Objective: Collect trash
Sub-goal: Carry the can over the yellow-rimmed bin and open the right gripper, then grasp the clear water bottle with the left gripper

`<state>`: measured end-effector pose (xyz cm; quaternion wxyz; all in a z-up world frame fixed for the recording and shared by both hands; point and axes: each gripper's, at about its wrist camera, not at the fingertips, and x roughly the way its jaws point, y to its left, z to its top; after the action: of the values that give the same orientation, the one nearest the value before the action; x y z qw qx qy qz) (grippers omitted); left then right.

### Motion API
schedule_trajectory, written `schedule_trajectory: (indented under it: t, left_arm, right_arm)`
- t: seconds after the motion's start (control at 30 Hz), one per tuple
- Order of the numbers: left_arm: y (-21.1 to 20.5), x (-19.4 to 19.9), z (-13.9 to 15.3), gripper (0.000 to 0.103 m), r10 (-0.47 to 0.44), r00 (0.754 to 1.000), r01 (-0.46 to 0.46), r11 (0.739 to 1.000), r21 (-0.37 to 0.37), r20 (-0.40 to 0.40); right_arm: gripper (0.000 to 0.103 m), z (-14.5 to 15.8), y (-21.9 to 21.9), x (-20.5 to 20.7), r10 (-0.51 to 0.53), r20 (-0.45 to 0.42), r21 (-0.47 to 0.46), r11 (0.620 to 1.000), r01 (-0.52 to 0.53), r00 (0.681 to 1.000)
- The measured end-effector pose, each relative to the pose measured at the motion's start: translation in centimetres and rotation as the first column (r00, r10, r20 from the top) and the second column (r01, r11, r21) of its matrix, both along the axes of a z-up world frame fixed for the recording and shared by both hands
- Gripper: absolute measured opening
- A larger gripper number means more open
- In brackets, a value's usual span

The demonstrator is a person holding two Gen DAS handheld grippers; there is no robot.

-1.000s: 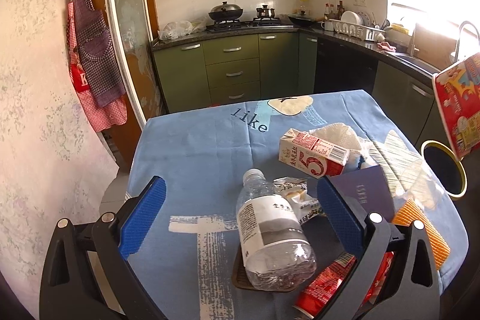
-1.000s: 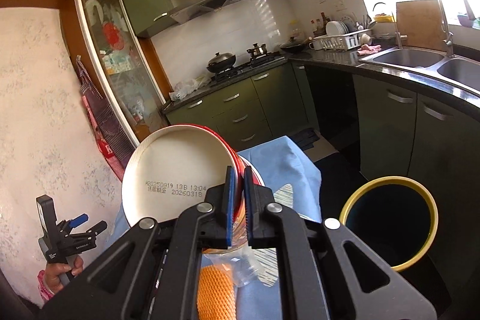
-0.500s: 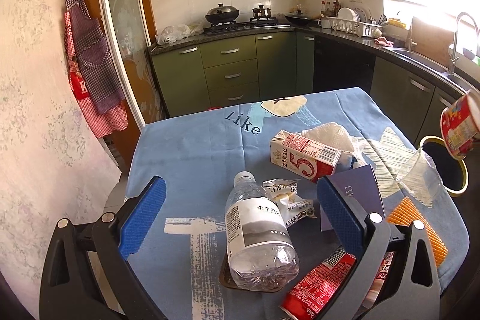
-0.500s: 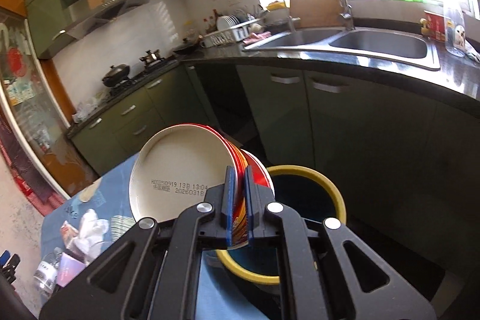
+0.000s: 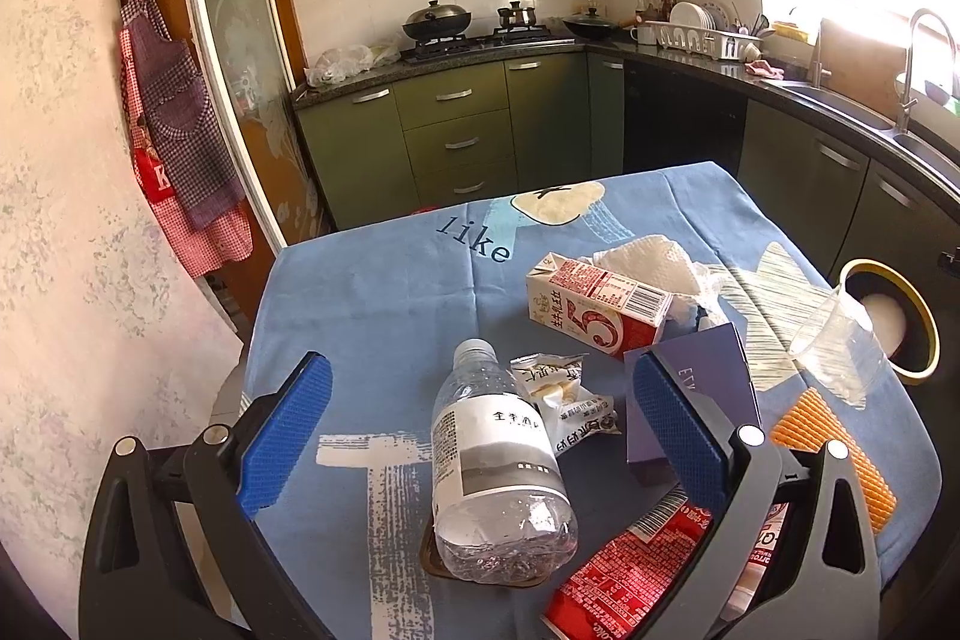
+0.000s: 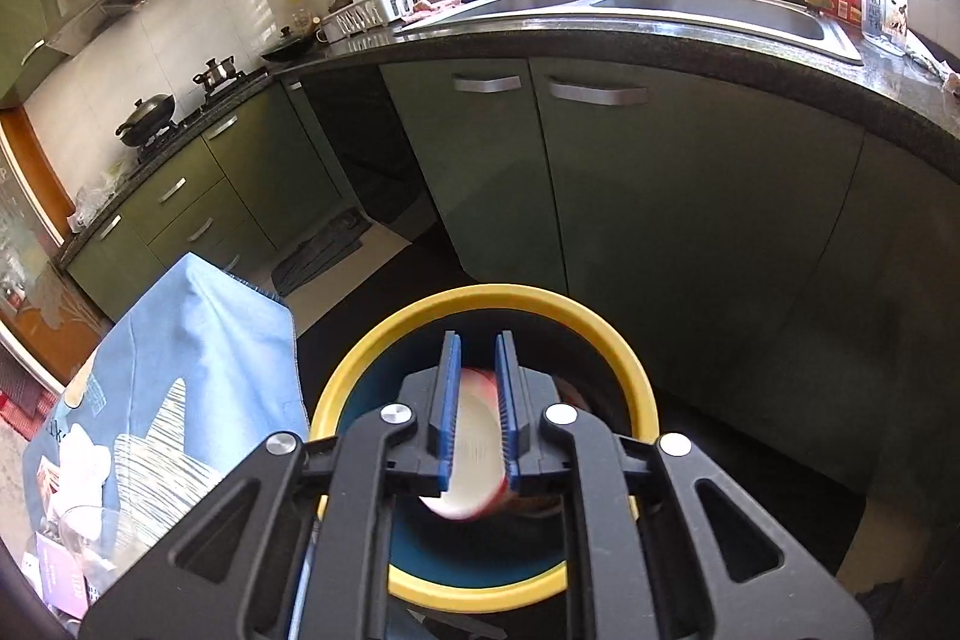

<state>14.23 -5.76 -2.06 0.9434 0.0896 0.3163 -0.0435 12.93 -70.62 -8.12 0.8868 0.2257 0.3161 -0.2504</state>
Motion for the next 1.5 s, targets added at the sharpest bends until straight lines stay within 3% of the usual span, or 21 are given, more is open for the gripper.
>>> schedule_trajectory:
  t: [0.37,0.8,1.03,1.37,1.4,1.5]
  left_arm:
    - [0.0,0.3,-1.4,0.099,-0.013,0.999,0.012,1.000,-0.016,-0.049]
    - [2.5,2.7,-4.7,0.099,0.012,0.972,-0.025,0.998,-0.052,-0.234]
    - [2.2,4.9,-7.6,0.099,0.039,0.952,-0.045,0.999,-0.013,-0.303]
    - [0.9,8.1,-9.1,0.099,0.062,0.933,-0.033,0.996,0.086,-0.354]
    - [1.0,8.3,-9.3,0.098,0.062,0.930,-0.033,0.996,0.086,-0.362]
    - [1.2,8.9,-9.8,0.076,0.058,0.920,-0.036,0.997,0.065,-0.389]
  right_arm:
    - [0.019,0.7,3.8,-1.8,0.078,0.015,0.010,0.997,-0.078,0.997]
    - [0.025,-1.5,6.5,-1.7,0.169,0.003,0.077,0.983,-0.169,0.986]
    - [0.026,-2.2,7.0,-1.5,0.194,0.004,0.101,0.976,-0.194,0.981]
    - [0.027,-2.5,7.1,-1.2,0.216,0.001,0.113,0.970,-0.214,0.976]
    - [0.027,-2.5,7.1,-1.2,0.217,0.001,0.114,0.970,-0.216,0.976]
    - [0.027,-2.7,7.1,-1.0,0.224,-0.002,0.119,0.968,-0.222,0.975]
